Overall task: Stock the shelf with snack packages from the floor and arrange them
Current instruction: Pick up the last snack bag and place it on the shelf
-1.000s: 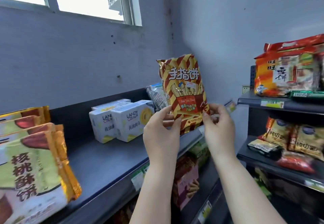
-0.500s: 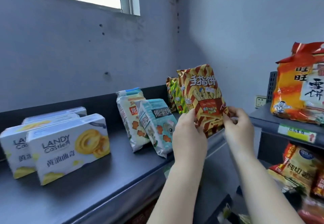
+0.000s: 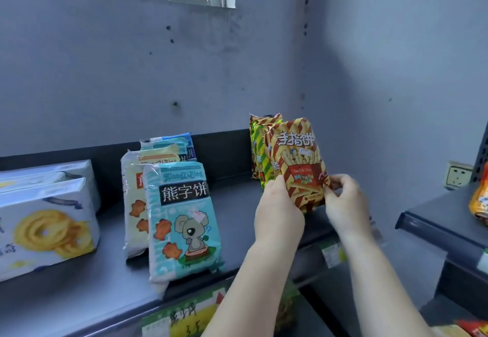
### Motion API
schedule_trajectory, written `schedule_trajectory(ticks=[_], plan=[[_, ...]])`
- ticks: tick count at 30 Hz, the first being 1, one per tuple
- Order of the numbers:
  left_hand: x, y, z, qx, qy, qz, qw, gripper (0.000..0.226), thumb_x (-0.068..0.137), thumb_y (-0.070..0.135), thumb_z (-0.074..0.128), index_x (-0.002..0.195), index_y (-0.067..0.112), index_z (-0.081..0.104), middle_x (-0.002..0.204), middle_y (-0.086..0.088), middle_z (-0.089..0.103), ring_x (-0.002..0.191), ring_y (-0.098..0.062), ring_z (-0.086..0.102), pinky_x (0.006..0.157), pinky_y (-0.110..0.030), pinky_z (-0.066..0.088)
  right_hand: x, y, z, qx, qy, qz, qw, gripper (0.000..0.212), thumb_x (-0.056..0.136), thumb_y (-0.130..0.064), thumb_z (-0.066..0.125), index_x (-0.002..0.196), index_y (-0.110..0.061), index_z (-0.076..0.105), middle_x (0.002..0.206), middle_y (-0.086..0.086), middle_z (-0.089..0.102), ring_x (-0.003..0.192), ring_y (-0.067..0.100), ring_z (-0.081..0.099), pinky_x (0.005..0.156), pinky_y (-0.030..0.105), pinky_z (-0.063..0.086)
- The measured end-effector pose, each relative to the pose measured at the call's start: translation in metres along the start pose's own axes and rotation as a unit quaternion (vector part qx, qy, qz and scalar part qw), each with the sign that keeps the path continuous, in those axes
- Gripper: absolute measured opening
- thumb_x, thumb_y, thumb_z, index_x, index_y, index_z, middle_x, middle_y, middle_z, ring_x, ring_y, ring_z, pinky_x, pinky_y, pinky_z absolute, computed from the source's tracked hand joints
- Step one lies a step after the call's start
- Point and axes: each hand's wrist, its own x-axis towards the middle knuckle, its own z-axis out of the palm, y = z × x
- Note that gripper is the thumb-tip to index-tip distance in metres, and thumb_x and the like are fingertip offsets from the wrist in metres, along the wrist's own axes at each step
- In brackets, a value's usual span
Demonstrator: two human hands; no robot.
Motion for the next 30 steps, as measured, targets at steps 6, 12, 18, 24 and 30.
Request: schedule_trajectory(ticks=[6,12,18,24,30], plan=[[0.008,-0.003,0.005,0.102,-0.054,-0.067,0.991,0.054,0.086,0.011,0.045,0.137,0.015,0.027,0.134,-0.008,0.042,0.12,-0.03,0.042,0.096,-0.043,0.044,0.022,0.002,0.008,-0.14,-0.092,-0.004,0.986,0.025,0.084,-0.004,0.051,0.107,-0.008,0.061,0.111,0.014,0.063,0.095,0.032,0.058,0.071,0.031,0.046],[-0.021,0.015,-0.04,0.113,0.053,0.062,0.99,0.039,0.091,0.027,0.049,0.128,0.021,0.038,0.124,0.002,0.049,0.113,-0.016,0.045,0.092,-0.032,0.044,-0.011,-0.034,-0.001,-0.06,0.035,-0.09,0.994,0.029,0.088,-0.013,0.056,0.116,-0.008,0.054,0.106,0.008,0.055,0.085,0.025,0.052,0.06,0.023,0.036],[-0.083,0.006,-0.168,0.167,0.218,0.146,0.95,0.016,0.086,0.037,0.053,0.101,0.03,0.053,0.092,0.017,0.055,0.087,-0.007,0.048,0.076,-0.025,0.042,-0.084,-0.123,0.016,0.035,-0.056,-0.258,0.964,0.005,0.084,-0.017,0.062,0.079,-0.018,0.061,0.067,-0.004,0.059,0.058,0.005,0.05,0.05,0.016,0.036],[-0.149,-0.06,-0.284,0.232,0.298,0.07,0.923,0.007,0.084,0.033,0.056,0.09,0.029,0.057,0.085,0.014,0.058,0.085,-0.01,0.051,0.072,-0.025,0.043,-0.181,-0.226,0.068,0.105,-0.123,-0.302,0.94,0.004,0.081,-0.018,0.064,0.077,-0.02,0.063,0.059,-0.012,0.049,0.056,0.002,0.044,0.053,0.018,0.033],[-0.238,-0.125,-0.393,0.303,0.342,0.019,0.889,0.01,0.085,0.036,0.056,0.089,0.028,0.06,0.086,0.012,0.061,0.08,-0.01,0.052,0.062,-0.021,0.039,-0.299,-0.324,0.115,0.158,-0.198,-0.34,0.906,0.006,0.081,-0.022,0.062,0.075,-0.024,0.06,0.058,-0.012,0.049,0.058,0.006,0.046,0.06,0.03,0.039]])
